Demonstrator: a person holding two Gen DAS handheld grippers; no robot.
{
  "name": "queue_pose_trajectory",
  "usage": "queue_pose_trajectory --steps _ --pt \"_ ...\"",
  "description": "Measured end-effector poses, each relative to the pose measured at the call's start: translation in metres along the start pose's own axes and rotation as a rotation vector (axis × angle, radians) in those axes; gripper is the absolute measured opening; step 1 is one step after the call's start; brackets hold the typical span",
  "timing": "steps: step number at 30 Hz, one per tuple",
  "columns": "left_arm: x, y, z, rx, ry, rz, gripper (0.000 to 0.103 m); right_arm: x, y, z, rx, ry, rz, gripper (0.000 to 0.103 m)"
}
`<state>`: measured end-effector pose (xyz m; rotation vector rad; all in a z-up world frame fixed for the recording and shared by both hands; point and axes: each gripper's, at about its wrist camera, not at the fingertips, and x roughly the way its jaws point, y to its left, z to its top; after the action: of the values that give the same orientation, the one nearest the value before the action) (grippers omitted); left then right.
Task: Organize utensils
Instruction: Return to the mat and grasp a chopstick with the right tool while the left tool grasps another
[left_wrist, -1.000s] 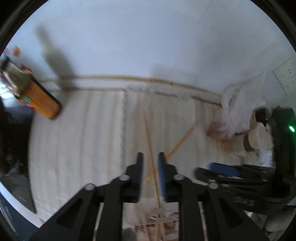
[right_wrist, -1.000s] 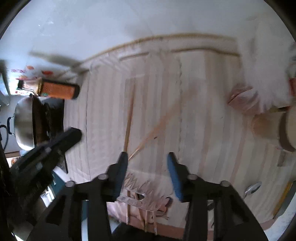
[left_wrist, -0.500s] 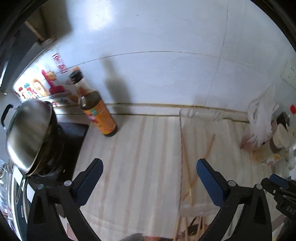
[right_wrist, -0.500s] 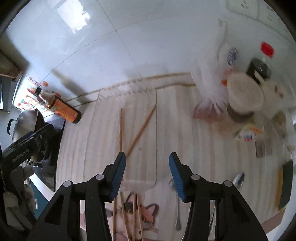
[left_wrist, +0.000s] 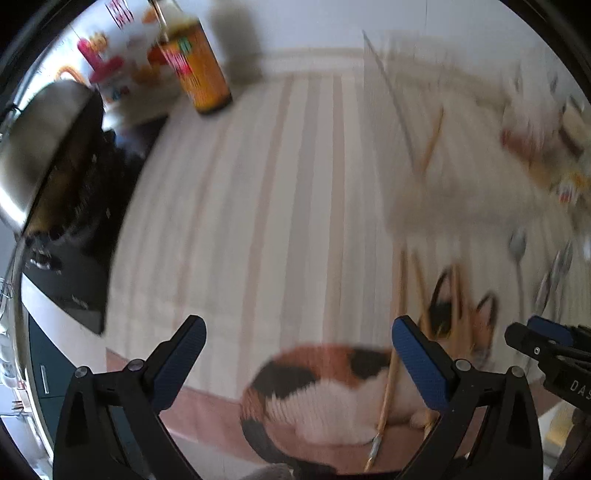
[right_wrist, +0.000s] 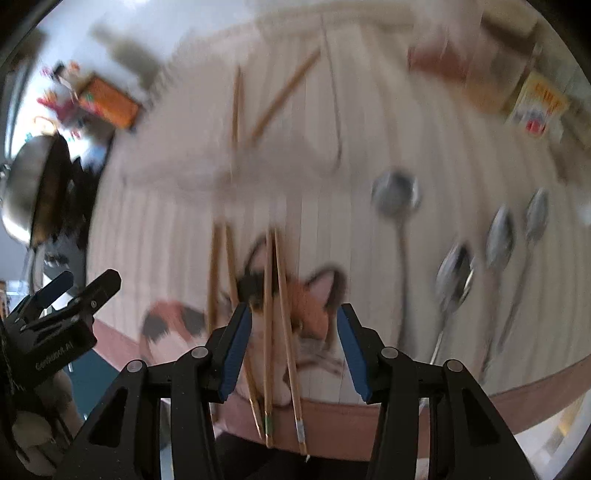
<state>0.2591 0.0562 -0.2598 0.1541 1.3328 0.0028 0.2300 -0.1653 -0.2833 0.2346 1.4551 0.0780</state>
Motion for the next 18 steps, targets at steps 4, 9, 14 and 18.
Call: queue_pose_trajectory --steps 4,9,14,18 --pt "0.020 -0.013 -0.022 0.038 0.058 0.019 0.102 0.031 0.006 -0.020 -0.030 0.071 -0.016 0.041" --pt "0.034 -0.023 -0.038 0.057 0.102 0.015 0.102 0.054 0.015 -0.031 -0.071 0.089 -0.034 0.025" --pt "0.045 -0.039 -0.043 0.078 0.127 -0.034 0.100 0.054 0.014 -0.037 -0.108 0.076 -0.084 0.006" --pt "0.052 -0.060 -0.044 0.121 0.154 -0.093 0.084 0.047 -0.005 -0.040 -0.083 0.080 -0.131 0.006"
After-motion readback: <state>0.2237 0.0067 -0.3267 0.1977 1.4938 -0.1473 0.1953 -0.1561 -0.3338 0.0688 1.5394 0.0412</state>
